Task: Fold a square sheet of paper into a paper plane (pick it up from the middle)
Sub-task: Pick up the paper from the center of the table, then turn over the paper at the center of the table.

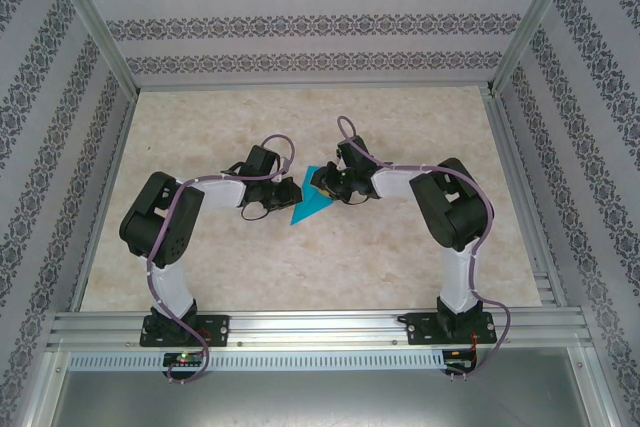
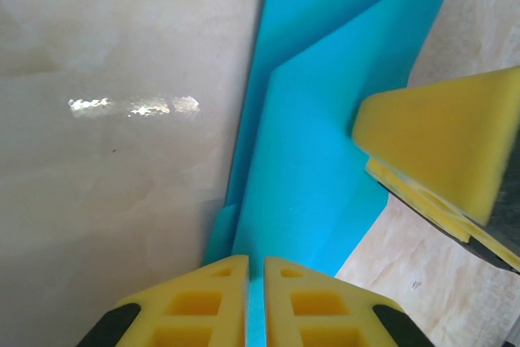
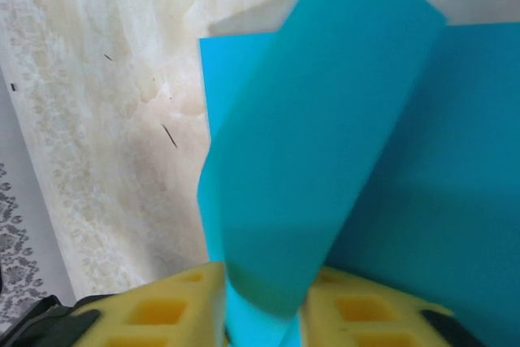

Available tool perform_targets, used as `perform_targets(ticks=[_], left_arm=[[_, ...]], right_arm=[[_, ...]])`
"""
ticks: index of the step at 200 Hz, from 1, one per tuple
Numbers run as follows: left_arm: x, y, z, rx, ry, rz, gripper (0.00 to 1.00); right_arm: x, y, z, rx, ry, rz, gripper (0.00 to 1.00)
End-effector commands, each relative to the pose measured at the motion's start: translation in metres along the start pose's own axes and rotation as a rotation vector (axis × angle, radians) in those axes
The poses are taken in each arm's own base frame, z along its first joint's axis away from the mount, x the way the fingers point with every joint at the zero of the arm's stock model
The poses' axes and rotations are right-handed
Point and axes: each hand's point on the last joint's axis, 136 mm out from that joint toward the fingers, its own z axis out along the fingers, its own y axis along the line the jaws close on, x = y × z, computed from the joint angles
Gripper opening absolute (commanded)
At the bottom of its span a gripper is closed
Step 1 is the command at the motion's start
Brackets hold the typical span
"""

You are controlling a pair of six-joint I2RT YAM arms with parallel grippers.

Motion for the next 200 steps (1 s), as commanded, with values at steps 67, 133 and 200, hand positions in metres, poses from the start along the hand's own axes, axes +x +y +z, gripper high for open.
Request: perform_targets(ticks=[67,133,200], left_arm=[[-0.023,-0.007,-0.056,0.13,-0.099,-0.092,0.46],[-0.019,-0.044,-0.08,0.406,-0.125,-0.073,0.86],[-0.026,-0.088,-0.11,0.644,-0.186,0.01,0.98]], right_arm=[[-0.01,0.062,-0.035,-0.306,-0.073,-0.114,0.08],[-0.012,0.116,-0.089,-0.518,-0.063,-0.176,0.1],[-0.007,0.135,-0.102,-0.613,-0.026,-0.165,0.11]])
